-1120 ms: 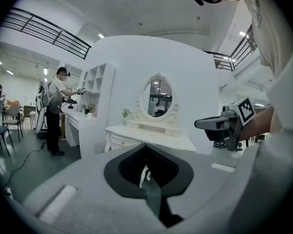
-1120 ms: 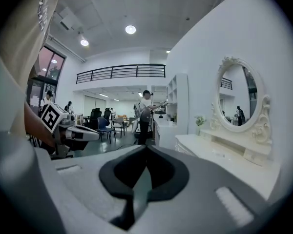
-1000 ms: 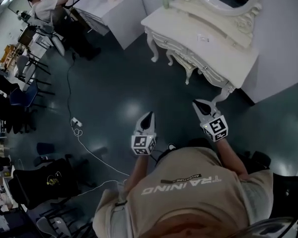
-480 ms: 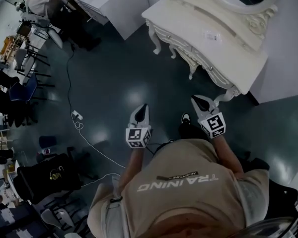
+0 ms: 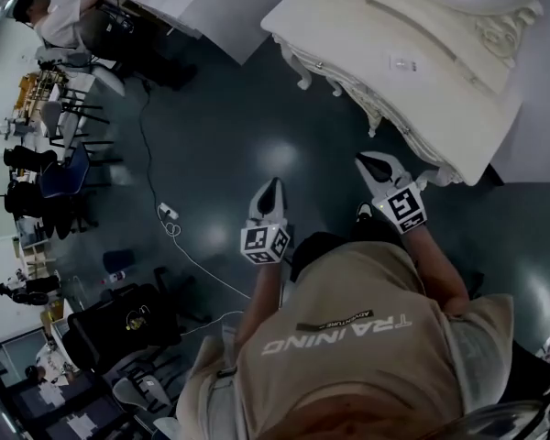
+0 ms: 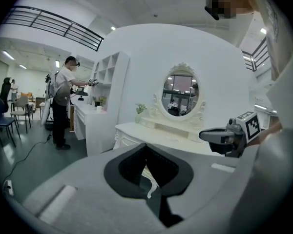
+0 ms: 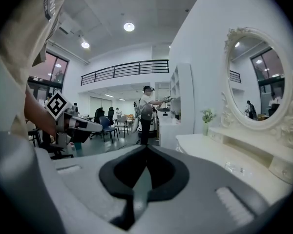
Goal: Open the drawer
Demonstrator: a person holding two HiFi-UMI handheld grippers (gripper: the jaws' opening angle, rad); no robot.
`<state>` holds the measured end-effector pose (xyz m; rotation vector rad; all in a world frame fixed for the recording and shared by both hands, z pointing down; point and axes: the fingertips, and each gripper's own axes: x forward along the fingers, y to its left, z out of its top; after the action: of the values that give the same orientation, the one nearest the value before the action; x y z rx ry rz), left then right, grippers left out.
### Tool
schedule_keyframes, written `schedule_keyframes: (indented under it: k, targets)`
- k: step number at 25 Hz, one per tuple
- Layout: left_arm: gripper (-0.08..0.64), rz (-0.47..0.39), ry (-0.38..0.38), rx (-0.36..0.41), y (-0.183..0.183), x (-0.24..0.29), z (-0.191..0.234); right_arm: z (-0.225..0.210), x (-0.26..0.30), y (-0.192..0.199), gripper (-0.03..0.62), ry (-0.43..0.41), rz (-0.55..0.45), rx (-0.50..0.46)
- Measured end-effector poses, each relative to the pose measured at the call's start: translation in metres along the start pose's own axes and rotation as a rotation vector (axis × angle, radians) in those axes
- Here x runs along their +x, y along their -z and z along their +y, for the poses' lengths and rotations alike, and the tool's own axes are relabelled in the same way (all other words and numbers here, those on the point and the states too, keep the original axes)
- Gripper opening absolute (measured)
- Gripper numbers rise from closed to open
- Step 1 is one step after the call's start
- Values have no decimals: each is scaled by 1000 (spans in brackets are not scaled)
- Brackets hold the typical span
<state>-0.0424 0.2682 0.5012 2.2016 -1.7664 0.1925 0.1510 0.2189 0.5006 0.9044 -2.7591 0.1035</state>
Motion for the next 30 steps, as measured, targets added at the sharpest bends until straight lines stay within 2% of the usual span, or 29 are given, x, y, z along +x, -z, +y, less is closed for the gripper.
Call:
schedule_keyframes:
  k: [4, 9, 13, 16, 21, 26, 30]
  targets:
    - [-2, 39, -14, -10, 2, 17, 22, -7, 29, 13, 3, -54, 25, 72]
    - [-2, 37, 6, 2, 0, 44, 66, -11, 83, 9, 3, -52, 64, 14]
    - [-3, 39, 81, 47, -3, 67, 99, -15, 124, -9, 3, 10, 82, 17]
    - [-2, 6, 135, 79, -25, 85, 133, -23, 152, -31, 3, 89, 68, 60]
    - [-2, -35, 179, 95, -58, 123, 209, -27, 204, -66, 3, 175, 63, 26]
    - [-3, -33, 188, 113, -67, 162, 248, -33, 219, -47, 3, 212, 141, 52]
    - [-2, -8, 233, 129, -62, 198, 257, -50, 240, -36, 3, 251, 151, 70]
